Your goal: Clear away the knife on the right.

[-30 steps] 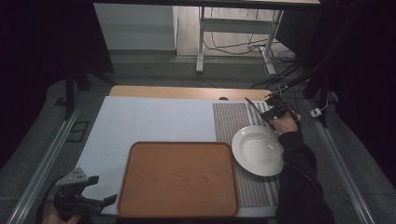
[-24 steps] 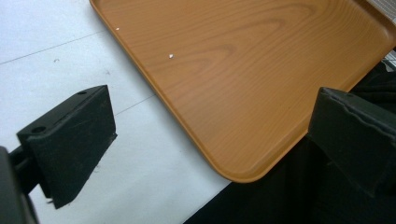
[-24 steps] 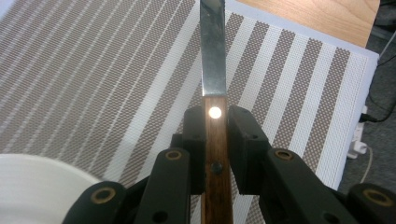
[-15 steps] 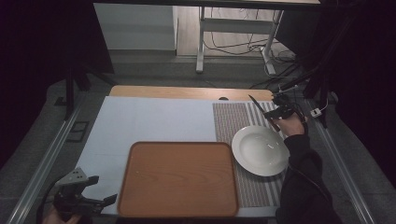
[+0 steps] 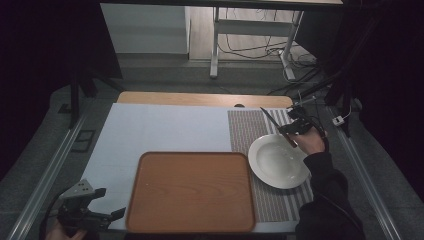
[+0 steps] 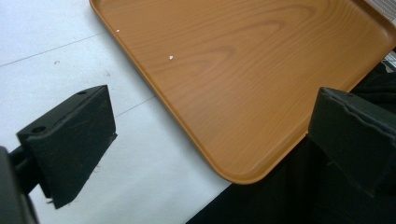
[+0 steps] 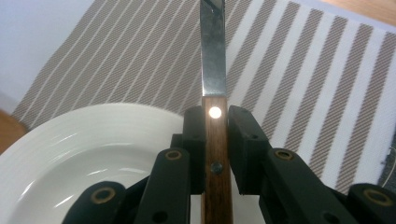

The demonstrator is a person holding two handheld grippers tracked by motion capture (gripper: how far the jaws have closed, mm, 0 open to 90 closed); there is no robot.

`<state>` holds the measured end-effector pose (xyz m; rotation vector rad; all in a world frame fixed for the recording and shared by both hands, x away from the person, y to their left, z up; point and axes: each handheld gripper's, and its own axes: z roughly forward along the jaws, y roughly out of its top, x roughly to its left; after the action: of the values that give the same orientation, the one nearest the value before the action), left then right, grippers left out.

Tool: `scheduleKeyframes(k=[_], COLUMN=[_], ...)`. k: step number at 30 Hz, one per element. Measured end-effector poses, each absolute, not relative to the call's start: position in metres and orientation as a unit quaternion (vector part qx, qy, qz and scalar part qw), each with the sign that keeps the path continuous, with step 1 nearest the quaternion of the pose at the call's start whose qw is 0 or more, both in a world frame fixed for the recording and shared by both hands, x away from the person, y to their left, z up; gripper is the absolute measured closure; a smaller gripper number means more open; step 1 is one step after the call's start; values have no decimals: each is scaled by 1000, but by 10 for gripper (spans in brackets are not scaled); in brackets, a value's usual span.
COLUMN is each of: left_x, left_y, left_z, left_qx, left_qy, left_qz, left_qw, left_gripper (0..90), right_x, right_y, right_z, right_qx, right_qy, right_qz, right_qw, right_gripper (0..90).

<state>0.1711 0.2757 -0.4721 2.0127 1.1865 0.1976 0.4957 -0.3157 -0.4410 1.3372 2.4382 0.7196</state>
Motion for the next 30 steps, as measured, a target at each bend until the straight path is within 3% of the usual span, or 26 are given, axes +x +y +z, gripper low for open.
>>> scheduleKeyframes(k=[30], left_x=[171], left_y=[275], left_z=[-472], left_qx=[792], left_qy=[466], left_qz=[79], left_qw=[387], left_gripper=[9], right_x=[424], right_y=[-270], right_z=[-442], right_qx=[401], right_qy=[871], right_qz=[261], right_qw=[112], right_gripper=[772])
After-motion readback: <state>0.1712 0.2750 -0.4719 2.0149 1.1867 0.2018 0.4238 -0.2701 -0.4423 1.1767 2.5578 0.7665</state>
